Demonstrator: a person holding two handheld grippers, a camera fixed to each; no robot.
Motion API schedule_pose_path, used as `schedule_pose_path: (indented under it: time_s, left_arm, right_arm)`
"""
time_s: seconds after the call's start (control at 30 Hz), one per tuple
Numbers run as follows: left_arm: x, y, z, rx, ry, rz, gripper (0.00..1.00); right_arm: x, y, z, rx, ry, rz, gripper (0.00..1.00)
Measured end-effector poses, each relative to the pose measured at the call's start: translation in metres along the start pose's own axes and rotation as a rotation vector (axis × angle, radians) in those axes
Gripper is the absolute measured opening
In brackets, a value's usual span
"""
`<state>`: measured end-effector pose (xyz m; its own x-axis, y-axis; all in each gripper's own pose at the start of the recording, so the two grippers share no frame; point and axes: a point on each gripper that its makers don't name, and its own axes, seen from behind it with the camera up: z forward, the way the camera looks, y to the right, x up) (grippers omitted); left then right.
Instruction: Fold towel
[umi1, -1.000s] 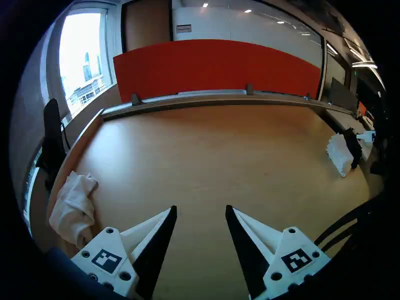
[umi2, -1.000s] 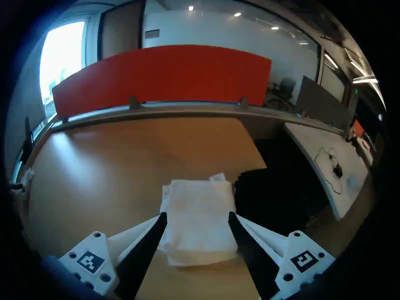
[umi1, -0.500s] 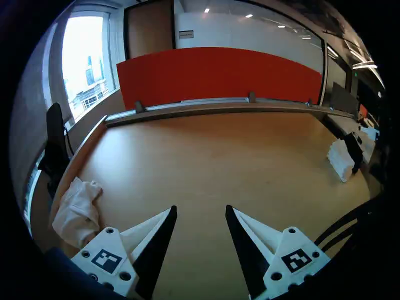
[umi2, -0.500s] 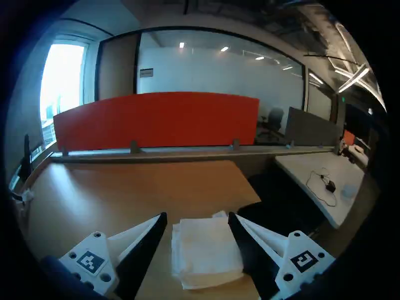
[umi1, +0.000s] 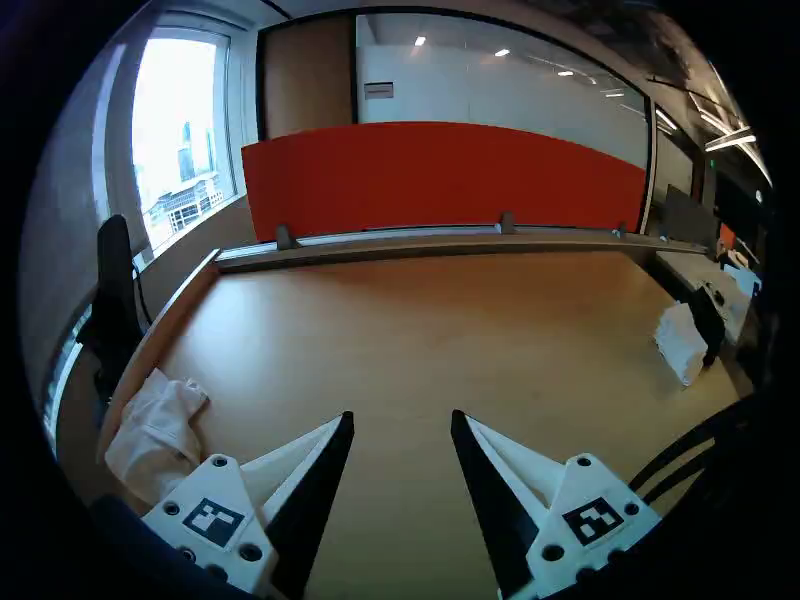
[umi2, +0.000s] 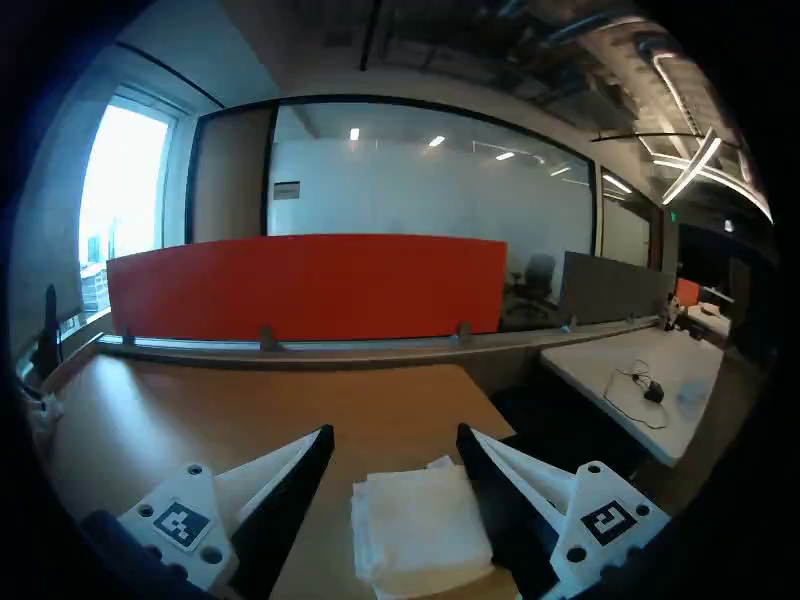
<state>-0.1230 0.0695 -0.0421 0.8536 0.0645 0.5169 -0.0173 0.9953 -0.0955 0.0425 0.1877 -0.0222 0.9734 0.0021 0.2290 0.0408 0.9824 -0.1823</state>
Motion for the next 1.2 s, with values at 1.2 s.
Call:
schedule_pose_path:
  time_s: [1.2]
  left_arm:
    - [0.132,-0.037,-0.019,0.051,0.396,-0.083,0.71]
  right_arm:
    - [0.068,-0.090,-0.014,0.109,0.152,-0.009,0.99]
